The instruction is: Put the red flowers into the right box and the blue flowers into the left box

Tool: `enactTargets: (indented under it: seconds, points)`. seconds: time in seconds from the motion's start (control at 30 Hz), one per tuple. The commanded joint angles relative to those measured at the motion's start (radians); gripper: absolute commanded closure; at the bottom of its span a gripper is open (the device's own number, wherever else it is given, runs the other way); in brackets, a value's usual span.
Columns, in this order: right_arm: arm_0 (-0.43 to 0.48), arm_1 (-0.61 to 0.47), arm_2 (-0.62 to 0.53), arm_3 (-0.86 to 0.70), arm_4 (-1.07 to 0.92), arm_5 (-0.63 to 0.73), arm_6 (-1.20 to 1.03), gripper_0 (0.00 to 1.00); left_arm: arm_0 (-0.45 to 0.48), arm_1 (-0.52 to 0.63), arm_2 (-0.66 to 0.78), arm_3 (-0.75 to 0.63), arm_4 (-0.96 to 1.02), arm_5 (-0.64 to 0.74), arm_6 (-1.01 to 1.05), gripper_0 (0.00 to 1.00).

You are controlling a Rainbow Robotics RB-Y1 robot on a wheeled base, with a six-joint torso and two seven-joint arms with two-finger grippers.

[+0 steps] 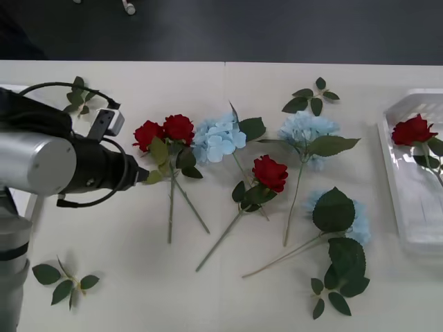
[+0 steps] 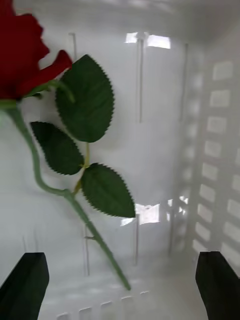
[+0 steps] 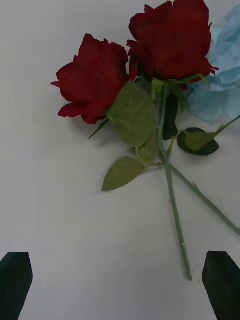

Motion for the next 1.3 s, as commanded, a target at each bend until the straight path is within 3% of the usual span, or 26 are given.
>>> enactTargets:
  seconds: [0.03, 0.33, 0.53, 0.8, 1.0, 1.1, 1.3]
  points:
    - [-0.039, -0.067, -0.063, -0.037, -0.118, 0.057, -0.002, 0.13, -0.07, -0.032, -0.025, 0.07, -0.032, -0.013, 0.011, 0.0]
    - [-0.099, -0.079, -0.086, -0.125, -0.349, 0.237, -0.009, 0.13, -0.176, -0.076, -0.081, 0.286, -0.102, -0.105, 0.023, 0.0]
    - [-0.095, -0.037, -0.078, -0.296, -0.458, 0.341, -0.155, 0.13, -0.244, -0.083, -0.121, 0.43, -0.121, -0.179, 0.031, 0.0]
    - [-0.079, 0.053, -0.059, -0.428, -0.428, 0.404, -0.227, 0.13, -0.285, -0.086, -0.173, 0.568, -0.138, -0.276, 0.037, 0.0]
    - [-0.082, 0.191, -0.048, -0.508, -0.277, 0.422, -0.224, 0.13, -0.291, -0.086, -0.221, 0.621, -0.155, -0.334, 0.039, 0.0]
    - [-0.073, 0.226, 0.007, -0.545, -0.216, 0.422, -0.229, 0.13, -0.291, -0.086, -0.232, 0.625, -0.159, -0.336, 0.039, 0.05]
    - [-0.05, 0.193, 0.25, -0.614, -0.144, 0.422, -0.35, 0.13, -0.291, -0.086, -0.259, 0.647, -0.176, -0.348, 0.039, 0.22]
